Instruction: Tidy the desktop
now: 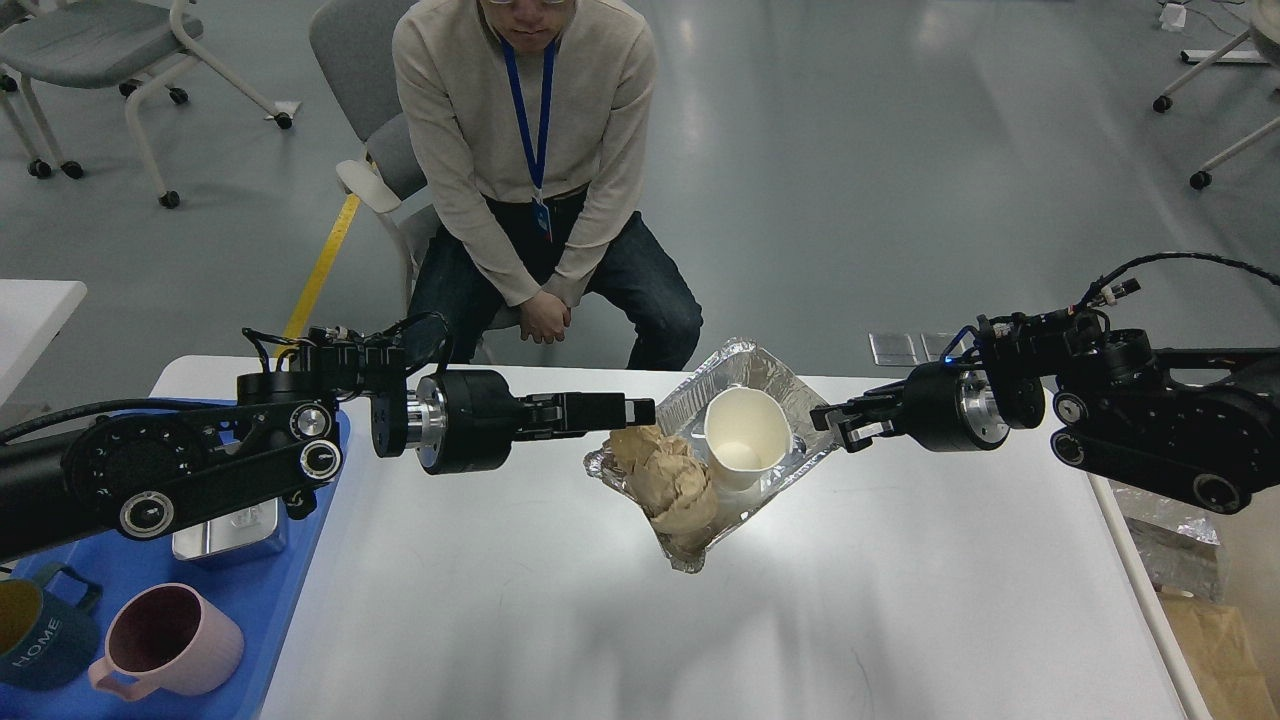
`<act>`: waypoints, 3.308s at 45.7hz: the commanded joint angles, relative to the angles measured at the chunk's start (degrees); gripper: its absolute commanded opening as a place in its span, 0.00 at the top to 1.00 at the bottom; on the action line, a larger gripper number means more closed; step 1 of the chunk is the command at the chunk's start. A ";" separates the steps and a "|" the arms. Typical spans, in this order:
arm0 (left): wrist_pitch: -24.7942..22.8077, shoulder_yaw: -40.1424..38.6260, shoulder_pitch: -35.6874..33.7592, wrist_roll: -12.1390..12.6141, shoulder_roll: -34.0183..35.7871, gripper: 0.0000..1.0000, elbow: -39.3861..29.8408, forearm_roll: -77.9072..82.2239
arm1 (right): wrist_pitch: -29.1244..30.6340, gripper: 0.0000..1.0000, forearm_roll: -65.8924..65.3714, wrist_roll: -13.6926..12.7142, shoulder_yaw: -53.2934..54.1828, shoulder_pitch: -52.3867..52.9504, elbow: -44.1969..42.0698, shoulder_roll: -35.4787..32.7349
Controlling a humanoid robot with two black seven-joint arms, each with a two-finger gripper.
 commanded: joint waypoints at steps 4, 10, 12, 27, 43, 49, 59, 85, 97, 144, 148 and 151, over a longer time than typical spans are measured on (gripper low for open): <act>0.05 -1.44 0.24 -0.25 2.30 0.14 -0.36 -0.73 | 0.07 1.00 0.00 0.00 0.04 -0.01 -0.01 -0.10; 0.31 -4.25 0.94 -0.51 3.18 0.14 -0.36 -4.77 | -0.02 1.00 0.00 0.00 0.13 -0.01 -0.01 -0.19; 0.75 -6.01 1.56 -0.60 3.53 0.13 -0.27 -6.09 | -0.02 1.00 0.00 0.00 0.22 -0.01 -0.01 -0.19; 4.97 -34.65 19.48 -0.42 3.80 0.05 0.34 -17.26 | 0.06 1.00 4.03 0.00 0.48 -0.19 -0.01 -3.17; 4.09 -45.13 29.78 -1.04 2.39 0.04 7.54 -19.10 | -0.02 1.00 11.16 0.00 0.40 -2.73 -0.36 -10.81; 4.09 -46.71 29.86 -4.98 -1.03 0.04 13.96 -27.18 | -0.29 1.00 13.88 0.00 0.04 -4.49 -0.80 -14.77; 4.09 -47.41 29.95 -13.51 -2.80 0.04 18.80 -35.01 | -0.90 1.00 17.39 0.61 0.31 -7.74 -2.55 -22.95; 4.09 -51.72 30.57 -13.08 -8.15 0.04 31.71 -43.26 | -2.31 1.00 36.29 0.97 0.31 -17.67 -19.34 -26.03; 4.01 -53.04 31.88 -13.17 -10.70 0.04 34.09 -47.41 | -2.40 1.00 46.31 0.88 0.13 -25.40 -26.54 -25.06; 2.42 -53.30 32.76 -12.99 -14.13 0.04 34.09 -47.50 | -9.16 0.00 69.96 0.79 17.34 -34.04 -64.34 0.60; 2.51 -53.48 32.76 -12.99 -15.27 0.04 34.09 -47.50 | -8.90 0.00 70.05 0.62 23.24 -29.11 -63.99 2.45; 2.51 -53.48 33.03 -12.99 -15.36 0.04 34.09 -47.50 | -8.90 0.00 70.22 0.79 25.44 -26.13 -63.90 5.25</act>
